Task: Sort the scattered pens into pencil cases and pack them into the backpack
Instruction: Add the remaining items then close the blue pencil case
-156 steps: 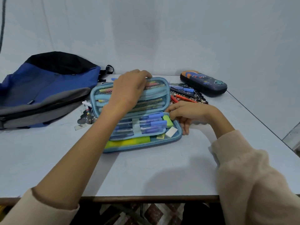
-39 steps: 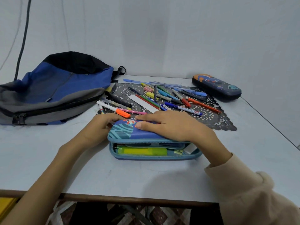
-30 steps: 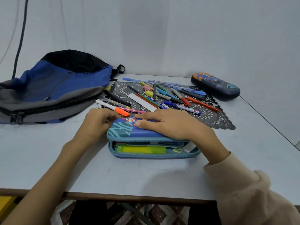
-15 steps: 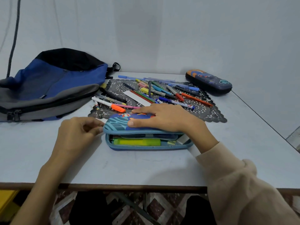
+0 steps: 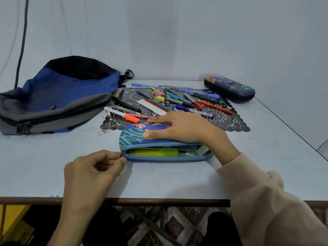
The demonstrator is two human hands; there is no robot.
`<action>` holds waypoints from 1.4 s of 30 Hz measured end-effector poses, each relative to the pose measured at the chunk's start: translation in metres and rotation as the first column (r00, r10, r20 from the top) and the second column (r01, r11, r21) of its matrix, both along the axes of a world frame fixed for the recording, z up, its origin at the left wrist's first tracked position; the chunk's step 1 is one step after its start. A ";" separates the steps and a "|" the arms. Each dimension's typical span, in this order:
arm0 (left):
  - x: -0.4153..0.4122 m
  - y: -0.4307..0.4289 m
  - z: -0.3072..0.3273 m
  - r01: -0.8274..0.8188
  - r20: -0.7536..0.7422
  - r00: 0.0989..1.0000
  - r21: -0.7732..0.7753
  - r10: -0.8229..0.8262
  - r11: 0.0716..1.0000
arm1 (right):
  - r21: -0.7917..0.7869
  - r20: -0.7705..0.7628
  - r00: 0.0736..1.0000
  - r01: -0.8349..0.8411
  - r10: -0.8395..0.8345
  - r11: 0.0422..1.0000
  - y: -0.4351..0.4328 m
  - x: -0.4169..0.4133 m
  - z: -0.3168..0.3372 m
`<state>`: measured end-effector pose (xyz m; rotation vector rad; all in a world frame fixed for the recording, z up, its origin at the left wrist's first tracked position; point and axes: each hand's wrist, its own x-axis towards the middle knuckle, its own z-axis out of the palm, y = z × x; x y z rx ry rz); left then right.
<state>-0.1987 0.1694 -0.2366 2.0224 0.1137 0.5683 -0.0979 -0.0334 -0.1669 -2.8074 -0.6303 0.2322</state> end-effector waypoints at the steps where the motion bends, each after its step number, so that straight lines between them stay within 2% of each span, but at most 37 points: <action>1: -0.002 -0.004 -0.001 -0.009 0.004 1.000 -0.028 0.009 1.000 | 0.005 0.001 1.000 -0.001 0.001 1.000 0.000 0.001 0.000; 7: -0.004 -0.021 -0.004 -0.047 0.038 0.998 -0.108 0.051 0.993 | 0.014 0.015 1.000 -0.013 0.013 1.000 0.000 0.003 -0.002; 16: -0.001 -0.053 -0.008 0.044 0.084 0.996 -0.125 -0.033 0.991 | -0.030 0.104 0.994 -0.028 0.031 0.999 -0.001 0.004 -0.007; 20: -0.001 -0.043 -0.012 0.101 0.041 0.995 -0.230 -0.094 0.968 | -0.072 0.141 0.988 -0.054 0.064 0.996 -0.002 0.005 -0.012; 22: 0.000 -0.035 -0.013 0.134 0.003 0.990 -0.268 -0.138 0.954 | 0.002 0.216 0.973 -0.079 0.077 0.997 -0.003 0.004 -0.013; 24: 0.002 -0.029 -0.015 0.137 -0.016 0.989 -0.271 -0.146 0.953 | 0.155 0.470 0.880 -0.166 0.075 0.974 -0.004 0.000 -0.016; 26: 0.002 -0.028 -0.015 0.138 -0.023 0.989 -0.258 -0.149 0.956 | 0.256 0.740 0.672 -0.305 0.016 0.917 -0.005 -0.011 -0.020; 27: 0.002 -0.028 -0.016 0.145 -0.020 0.988 -0.248 -0.155 0.958 | 0.266 0.801 0.599 -0.351 -0.004 0.898 -0.005 -0.019 -0.025; 28: 0.002 -0.028 -0.016 0.152 -0.017 0.987 -0.249 -0.161 0.956 | 0.249 0.826 0.564 -0.381 0.010 0.890 -0.003 -0.028 -0.032; 29: 0.003 -0.028 -0.016 0.158 -0.011 0.986 -0.252 -0.166 0.955 | 0.219 0.824 0.564 -0.397 0.048 0.891 0.001 -0.039 -0.041; 33: 0.002 -0.027 -0.016 0.181 0.001 0.983 -0.216 -0.185 0.960 | 0.136 0.718 0.674 -0.382 0.175 0.914 0.012 -0.059 -0.074; 35: 0.000 -0.025 -0.015 0.210 0.007 0.977 -0.172 -0.212 0.962 | 0.173 0.673 0.726 -0.342 0.143 0.924 0.018 -0.061 -0.080; 39: -0.004 -0.014 -0.008 0.295 0.030 0.955 -0.085 -0.294 0.952 | 0.247 0.682 0.728 -0.313 0.065 0.917 0.026 -0.063 -0.082; 42: 0.003 -0.002 0.000 0.229 0.116 0.968 -0.045 -0.223 0.972 | 0.320 0.653 0.758 -0.276 0.000 0.906 0.029 -0.065 -0.083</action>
